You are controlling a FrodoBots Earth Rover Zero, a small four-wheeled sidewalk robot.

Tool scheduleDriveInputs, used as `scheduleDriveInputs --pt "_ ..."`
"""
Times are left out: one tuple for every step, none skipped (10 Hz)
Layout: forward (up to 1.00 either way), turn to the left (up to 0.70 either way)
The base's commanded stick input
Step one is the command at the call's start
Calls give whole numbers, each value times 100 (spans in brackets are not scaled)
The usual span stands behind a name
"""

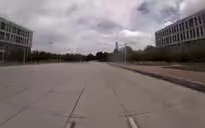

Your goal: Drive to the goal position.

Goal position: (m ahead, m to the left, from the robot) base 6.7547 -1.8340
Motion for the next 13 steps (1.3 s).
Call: scheduleDriveInputs --pt "100 1" --pt "100 1" --pt "100 1" --pt "100 1" --pt "100 1" --pt "100 1" --pt "100 1" --pt "100 1" --pt "100 1" --pt "100 1" --pt "100 1" --pt "100 1" --pt "100 1"
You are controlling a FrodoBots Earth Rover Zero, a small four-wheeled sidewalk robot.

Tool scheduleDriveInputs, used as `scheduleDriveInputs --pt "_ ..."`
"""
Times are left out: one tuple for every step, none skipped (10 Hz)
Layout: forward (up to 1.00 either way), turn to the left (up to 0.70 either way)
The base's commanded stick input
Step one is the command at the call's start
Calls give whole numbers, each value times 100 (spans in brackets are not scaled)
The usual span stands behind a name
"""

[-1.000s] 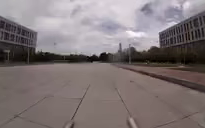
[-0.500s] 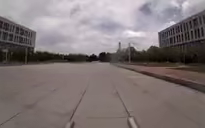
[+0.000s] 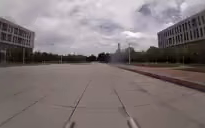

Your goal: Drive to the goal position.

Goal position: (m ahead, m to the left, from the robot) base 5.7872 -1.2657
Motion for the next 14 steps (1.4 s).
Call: scheduleDriveInputs --pt "100 1" --pt "100 1" --pt "100 1" --pt "100 1" --pt "100 1" --pt "100 1" --pt "100 1" --pt "100 1" --pt "100 1" --pt "100 1" --pt "100 1" --pt "100 1" --pt "100 1" --pt "100 1"
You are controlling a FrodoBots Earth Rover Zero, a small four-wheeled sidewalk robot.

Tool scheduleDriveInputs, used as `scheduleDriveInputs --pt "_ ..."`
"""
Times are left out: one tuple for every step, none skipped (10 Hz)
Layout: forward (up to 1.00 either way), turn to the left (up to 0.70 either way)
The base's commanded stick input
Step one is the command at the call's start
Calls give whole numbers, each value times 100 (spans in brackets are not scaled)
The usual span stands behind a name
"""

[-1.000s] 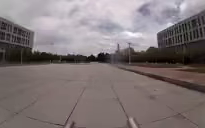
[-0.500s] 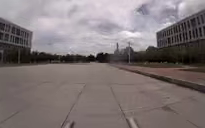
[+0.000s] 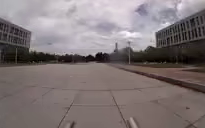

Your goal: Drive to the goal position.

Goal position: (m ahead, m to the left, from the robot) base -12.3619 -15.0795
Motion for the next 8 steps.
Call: scheduleDriveInputs --pt "100 16" --pt "100 38" --pt "100 41" --pt "100 41" --pt "100 36" --pt "100 26" --pt "100 7" --pt "100 1"
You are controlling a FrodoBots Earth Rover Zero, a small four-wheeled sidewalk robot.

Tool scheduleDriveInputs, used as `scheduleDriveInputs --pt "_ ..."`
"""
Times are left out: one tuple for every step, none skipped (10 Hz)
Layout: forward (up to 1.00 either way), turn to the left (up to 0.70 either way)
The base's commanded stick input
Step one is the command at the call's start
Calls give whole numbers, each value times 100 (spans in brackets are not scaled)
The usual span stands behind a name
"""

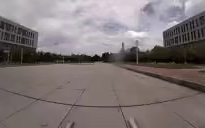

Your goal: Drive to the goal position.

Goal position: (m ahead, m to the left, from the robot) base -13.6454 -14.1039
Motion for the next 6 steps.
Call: scheduleDriveInputs --pt "100 1" --pt "100 1" --pt "100 1" --pt "100 1" --pt "100 1" --pt "100 1"
